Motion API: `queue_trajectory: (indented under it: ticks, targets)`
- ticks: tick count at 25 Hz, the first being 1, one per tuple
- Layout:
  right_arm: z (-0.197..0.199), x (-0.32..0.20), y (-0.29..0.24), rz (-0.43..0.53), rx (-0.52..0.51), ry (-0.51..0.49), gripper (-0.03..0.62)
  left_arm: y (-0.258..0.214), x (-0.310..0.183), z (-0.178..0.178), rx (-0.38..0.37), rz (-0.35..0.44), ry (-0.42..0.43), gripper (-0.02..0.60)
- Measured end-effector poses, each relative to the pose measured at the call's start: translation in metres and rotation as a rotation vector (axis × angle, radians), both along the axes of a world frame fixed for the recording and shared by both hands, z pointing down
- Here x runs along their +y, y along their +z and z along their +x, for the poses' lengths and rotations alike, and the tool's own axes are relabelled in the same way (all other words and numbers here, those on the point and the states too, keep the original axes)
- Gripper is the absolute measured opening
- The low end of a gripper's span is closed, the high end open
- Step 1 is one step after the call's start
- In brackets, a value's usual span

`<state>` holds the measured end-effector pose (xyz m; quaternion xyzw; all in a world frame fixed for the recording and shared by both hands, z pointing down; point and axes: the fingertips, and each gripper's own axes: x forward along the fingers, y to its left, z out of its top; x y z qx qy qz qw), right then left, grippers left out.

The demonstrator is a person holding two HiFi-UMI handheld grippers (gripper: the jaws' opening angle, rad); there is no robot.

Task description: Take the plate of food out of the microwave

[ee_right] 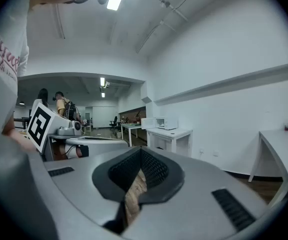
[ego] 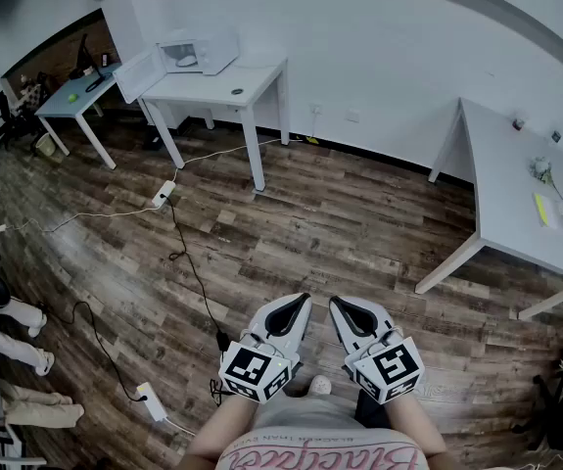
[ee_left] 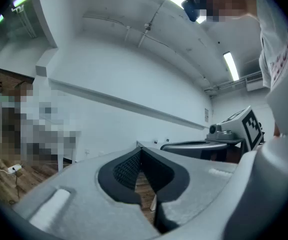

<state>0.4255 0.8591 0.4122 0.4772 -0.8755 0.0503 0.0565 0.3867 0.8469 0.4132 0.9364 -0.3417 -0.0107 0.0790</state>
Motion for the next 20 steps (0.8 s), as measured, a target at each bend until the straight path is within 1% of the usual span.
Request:
queue_trajectory:
  ticks: [5,9,12,14,16,20]
  targets:
    - [0.025,0.009,-0.006,0.025,-0.033,0.011,0.006,-0.007,0.004,0.025,-0.025,0.018,0.006,0.006]
    - [0.028,0.01,-0.007,0.03,-0.057,-0.01,0.006,-0.01,0.003,0.026,-0.029,0.027,-0.018,0.006]
    - [0.024,0.001,-0.008,0.028,-0.08,-0.026,0.006,-0.012,-0.003,0.021,-0.035,0.031,-0.035,0.006]
    - [0.019,-0.007,-0.008,0.032,-0.072,-0.03,0.006,-0.012,-0.01,0.014,-0.034,0.032,-0.045,0.006]
    - [0.01,-0.016,-0.009,0.037,-0.064,-0.041,0.006,-0.012,-0.019,0.006,-0.037,0.04,-0.052,0.006]
    - [-0.015,-0.037,-0.012,0.035,-0.061,-0.06,0.006,-0.015,-0.042,-0.015,-0.065,0.067,-0.074,0.006]
